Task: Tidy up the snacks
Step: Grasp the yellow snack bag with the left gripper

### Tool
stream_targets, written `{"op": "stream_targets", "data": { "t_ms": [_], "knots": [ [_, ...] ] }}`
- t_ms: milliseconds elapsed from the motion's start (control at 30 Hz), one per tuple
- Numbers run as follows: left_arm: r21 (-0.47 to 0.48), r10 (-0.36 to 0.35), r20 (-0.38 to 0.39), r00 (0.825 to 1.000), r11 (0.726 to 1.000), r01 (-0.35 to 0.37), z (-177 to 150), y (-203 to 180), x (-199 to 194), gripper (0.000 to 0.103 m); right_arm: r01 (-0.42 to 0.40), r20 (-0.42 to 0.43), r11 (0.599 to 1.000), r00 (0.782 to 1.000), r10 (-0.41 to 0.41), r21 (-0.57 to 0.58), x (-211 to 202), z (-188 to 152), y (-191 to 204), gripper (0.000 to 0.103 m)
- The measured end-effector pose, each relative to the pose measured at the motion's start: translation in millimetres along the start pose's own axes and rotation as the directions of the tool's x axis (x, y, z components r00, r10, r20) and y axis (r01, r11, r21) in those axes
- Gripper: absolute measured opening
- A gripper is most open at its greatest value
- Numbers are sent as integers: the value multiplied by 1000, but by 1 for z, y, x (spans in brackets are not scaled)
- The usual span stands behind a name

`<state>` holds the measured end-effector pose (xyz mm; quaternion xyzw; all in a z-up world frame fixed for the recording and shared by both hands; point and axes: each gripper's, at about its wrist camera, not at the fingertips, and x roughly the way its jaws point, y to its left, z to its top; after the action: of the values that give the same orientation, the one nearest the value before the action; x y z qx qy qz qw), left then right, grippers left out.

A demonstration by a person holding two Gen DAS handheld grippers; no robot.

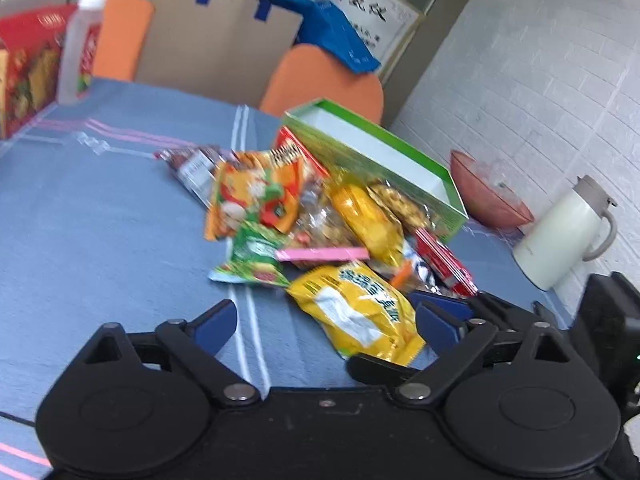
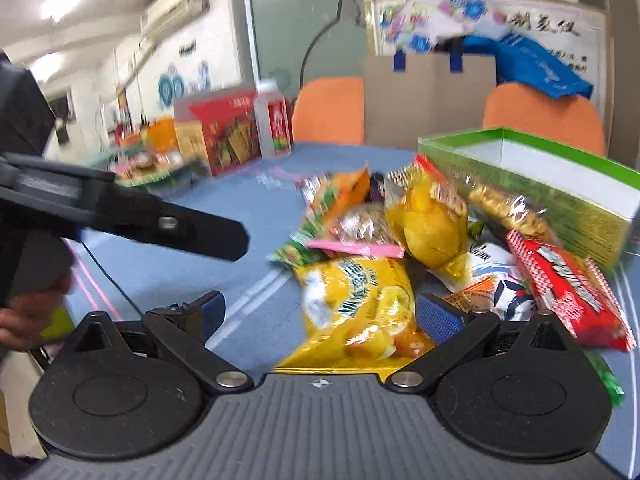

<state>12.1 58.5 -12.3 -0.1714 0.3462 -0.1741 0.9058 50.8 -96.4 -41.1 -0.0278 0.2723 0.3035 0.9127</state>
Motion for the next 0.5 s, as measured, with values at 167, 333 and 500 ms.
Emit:
{"op": "stream_targets", "data": {
  "t_ms": [167,333,500],
  "knots": [
    [-49,-31,-112,993,998,26,2,5,38,97,-41,-55,995,997,47,93,-9,-18,-9,103],
    [-59,-52,-133,990,997,45,6,-1,52,95,-25,-47,989,998,33,145,-18,-18,-13,103],
    [-35,-65,-134,989,998,60,4,-9,61,83,-23,-39,989,999,28,145,-11,-21,-13,103]
  ]
}}
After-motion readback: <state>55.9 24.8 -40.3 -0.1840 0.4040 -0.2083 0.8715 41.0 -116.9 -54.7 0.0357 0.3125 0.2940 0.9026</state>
